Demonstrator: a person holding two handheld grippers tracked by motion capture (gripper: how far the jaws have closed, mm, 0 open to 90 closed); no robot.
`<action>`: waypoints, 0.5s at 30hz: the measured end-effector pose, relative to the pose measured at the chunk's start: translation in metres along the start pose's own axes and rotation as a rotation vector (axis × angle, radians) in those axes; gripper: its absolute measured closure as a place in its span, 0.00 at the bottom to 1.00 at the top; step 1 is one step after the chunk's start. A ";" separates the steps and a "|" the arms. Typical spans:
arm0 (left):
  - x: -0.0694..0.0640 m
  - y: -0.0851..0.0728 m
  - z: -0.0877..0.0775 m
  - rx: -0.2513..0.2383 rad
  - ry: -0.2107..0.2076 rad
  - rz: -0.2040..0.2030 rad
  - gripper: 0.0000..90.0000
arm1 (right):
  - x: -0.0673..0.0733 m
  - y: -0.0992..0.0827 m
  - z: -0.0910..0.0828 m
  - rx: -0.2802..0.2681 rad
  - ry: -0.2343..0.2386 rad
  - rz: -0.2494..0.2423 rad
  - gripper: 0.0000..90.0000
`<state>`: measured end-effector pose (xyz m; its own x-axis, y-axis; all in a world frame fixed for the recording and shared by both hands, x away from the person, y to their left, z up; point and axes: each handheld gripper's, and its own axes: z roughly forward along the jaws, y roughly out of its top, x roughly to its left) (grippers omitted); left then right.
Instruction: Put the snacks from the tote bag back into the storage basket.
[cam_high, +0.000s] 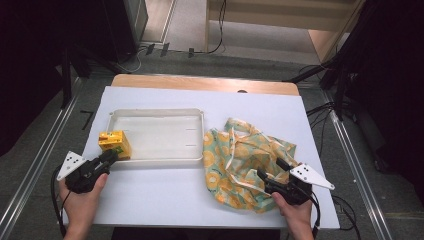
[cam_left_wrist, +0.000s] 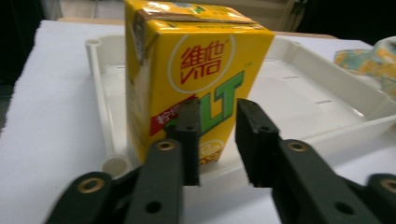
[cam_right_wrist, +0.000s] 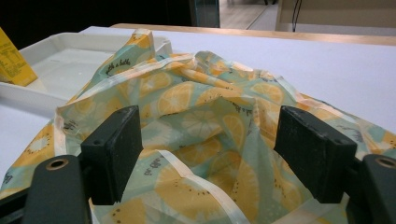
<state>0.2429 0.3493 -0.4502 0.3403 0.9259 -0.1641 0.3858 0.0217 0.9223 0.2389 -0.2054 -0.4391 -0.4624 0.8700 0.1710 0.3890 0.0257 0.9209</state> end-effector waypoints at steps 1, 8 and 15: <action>-0.001 0.000 -0.001 -0.005 -0.005 0.003 0.69 | 0.000 0.000 0.000 0.000 -0.005 -0.002 0.26; -0.006 0.005 -0.005 -0.004 -0.046 0.031 0.33 | -0.003 -0.003 -0.006 0.010 -0.034 -0.045 0.26; 0.002 0.002 -0.006 0.005 0.006 0.001 0.52 | -0.010 -0.010 -0.019 0.014 -0.051 -0.049 0.26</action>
<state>0.2393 0.3533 -0.4463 0.3360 0.9280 -0.1611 0.3899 0.0187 0.9207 0.2240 -0.2237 -0.4432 -0.4404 0.8913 0.1074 0.3782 0.0757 0.9226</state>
